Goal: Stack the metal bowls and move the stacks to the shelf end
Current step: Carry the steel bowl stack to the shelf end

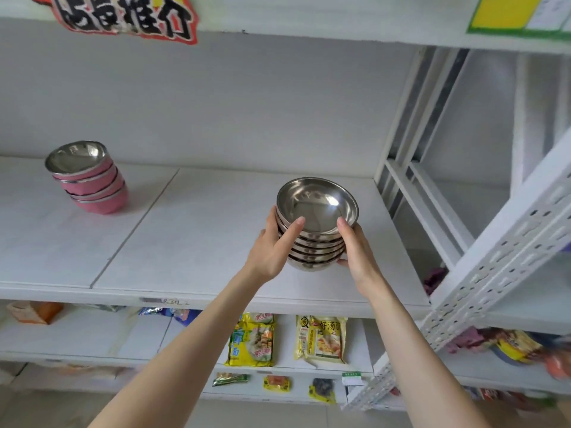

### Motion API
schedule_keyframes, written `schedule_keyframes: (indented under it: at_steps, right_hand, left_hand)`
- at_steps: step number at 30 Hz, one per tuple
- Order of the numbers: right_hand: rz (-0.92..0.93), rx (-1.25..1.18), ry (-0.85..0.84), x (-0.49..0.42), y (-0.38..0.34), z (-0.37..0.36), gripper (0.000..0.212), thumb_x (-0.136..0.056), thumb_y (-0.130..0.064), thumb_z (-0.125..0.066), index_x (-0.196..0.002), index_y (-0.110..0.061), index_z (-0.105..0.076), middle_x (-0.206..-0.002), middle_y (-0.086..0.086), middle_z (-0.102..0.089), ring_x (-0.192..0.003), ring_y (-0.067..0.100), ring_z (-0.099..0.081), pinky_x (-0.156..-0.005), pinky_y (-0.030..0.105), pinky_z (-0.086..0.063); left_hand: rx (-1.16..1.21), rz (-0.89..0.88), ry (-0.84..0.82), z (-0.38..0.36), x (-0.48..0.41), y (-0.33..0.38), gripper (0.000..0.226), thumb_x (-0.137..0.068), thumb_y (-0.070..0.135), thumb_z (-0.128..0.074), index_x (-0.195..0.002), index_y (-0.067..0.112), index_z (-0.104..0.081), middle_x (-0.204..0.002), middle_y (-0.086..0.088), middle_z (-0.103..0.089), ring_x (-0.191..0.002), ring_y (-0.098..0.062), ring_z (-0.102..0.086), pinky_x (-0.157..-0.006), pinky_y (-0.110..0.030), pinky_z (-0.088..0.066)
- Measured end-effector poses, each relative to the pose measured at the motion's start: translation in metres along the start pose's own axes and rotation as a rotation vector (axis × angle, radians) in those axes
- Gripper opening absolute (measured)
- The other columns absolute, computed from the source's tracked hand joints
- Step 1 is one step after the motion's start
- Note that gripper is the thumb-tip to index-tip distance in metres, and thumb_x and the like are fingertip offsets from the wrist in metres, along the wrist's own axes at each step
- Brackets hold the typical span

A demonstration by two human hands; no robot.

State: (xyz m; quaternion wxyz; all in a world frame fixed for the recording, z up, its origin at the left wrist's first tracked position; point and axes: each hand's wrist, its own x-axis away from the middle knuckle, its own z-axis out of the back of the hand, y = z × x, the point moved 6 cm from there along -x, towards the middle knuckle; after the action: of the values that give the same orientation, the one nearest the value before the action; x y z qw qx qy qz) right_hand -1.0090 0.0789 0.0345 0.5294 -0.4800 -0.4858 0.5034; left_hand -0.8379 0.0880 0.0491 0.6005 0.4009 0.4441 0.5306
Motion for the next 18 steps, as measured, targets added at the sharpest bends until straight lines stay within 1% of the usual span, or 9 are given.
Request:
schedule_keyframes:
  at_steps: [3, 7, 10, 14, 15, 18]
  right_hand:
    - [0.002, 0.014, -0.003, -0.005, 0.003, 0.037, 0.085, -0.065, -0.077, -0.05, -0.133, -0.026, -0.046, -0.124, -0.012, -0.06, -0.113, 0.007, -0.056, -0.09, 0.031, -0.047]
    - [0.003, 0.026, 0.001, -0.012, 0.012, 0.084, 0.078, -0.069, -0.076, -0.051, -0.132, -0.029, -0.048, -0.127, -0.012, -0.061, -0.117, 0.006, -0.055, -0.103, 0.038, -0.043]
    - [-0.005, 0.04, 0.023, -0.017, 0.022, 0.114, 0.077, -0.069, -0.079, -0.05, -0.13, -0.033, -0.05, -0.126, -0.015, -0.061, -0.118, 0.004, -0.054, -0.106, 0.042, -0.041]
    - [-0.036, 0.066, 0.036, -0.024, 0.036, 0.139, 0.081, -0.069, -0.082, -0.048, -0.135, -0.035, -0.047, -0.133, -0.014, -0.057, -0.125, 0.011, -0.05, -0.108, 0.047, -0.038]
    - [-0.041, 0.062, 0.038, -0.025, 0.04, 0.144, 0.081, -0.07, -0.081, -0.048, -0.136, -0.034, -0.046, -0.134, -0.013, -0.057, -0.125, 0.011, -0.05, -0.109, 0.047, -0.038]
    - [-0.046, 0.031, 0.032, -0.029, 0.048, 0.15, 0.077, -0.074, -0.076, -0.049, -0.136, -0.032, -0.047, -0.131, -0.014, -0.058, -0.122, 0.007, -0.052, -0.109, 0.044, -0.039]
  left_hand:
    - [0.016, 0.01, 0.003, -0.036, -0.004, 0.008, 0.077, -0.084, 0.072, -0.04, -0.15, 0.036, -0.025, -0.133, 0.02, -0.048, -0.131, -0.013, -0.044, -0.102, -0.03, -0.032]
    - [0.038, 0.014, -0.008, -0.083, -0.01, 0.016, 0.075, -0.085, 0.07, -0.041, -0.15, 0.037, -0.024, -0.14, 0.018, -0.048, -0.128, -0.009, -0.043, -0.104, -0.031, -0.032]
    - [0.039, 0.009, -0.019, -0.111, -0.013, 0.019, 0.069, -0.087, 0.068, -0.043, -0.148, 0.039, -0.027, -0.134, 0.023, -0.049, -0.124, -0.005, -0.044, -0.1, -0.027, -0.032]
    - [0.029, 0.018, -0.037, -0.138, -0.018, 0.017, 0.064, -0.091, 0.063, -0.045, -0.147, 0.038, -0.029, -0.125, 0.031, -0.05, -0.121, -0.002, -0.046, -0.099, -0.025, -0.033]
    - [0.023, 0.024, -0.044, -0.144, -0.02, 0.015, 0.064, -0.091, 0.063, -0.045, -0.147, 0.038, -0.029, -0.126, 0.03, -0.051, -0.122, -0.003, -0.046, -0.101, -0.027, -0.033]
    - [0.009, 0.049, -0.058, -0.153, -0.025, 0.009, 0.069, -0.087, 0.068, -0.045, -0.147, 0.038, -0.029, -0.136, 0.02, -0.052, -0.127, -0.009, -0.047, -0.107, -0.032, -0.034]
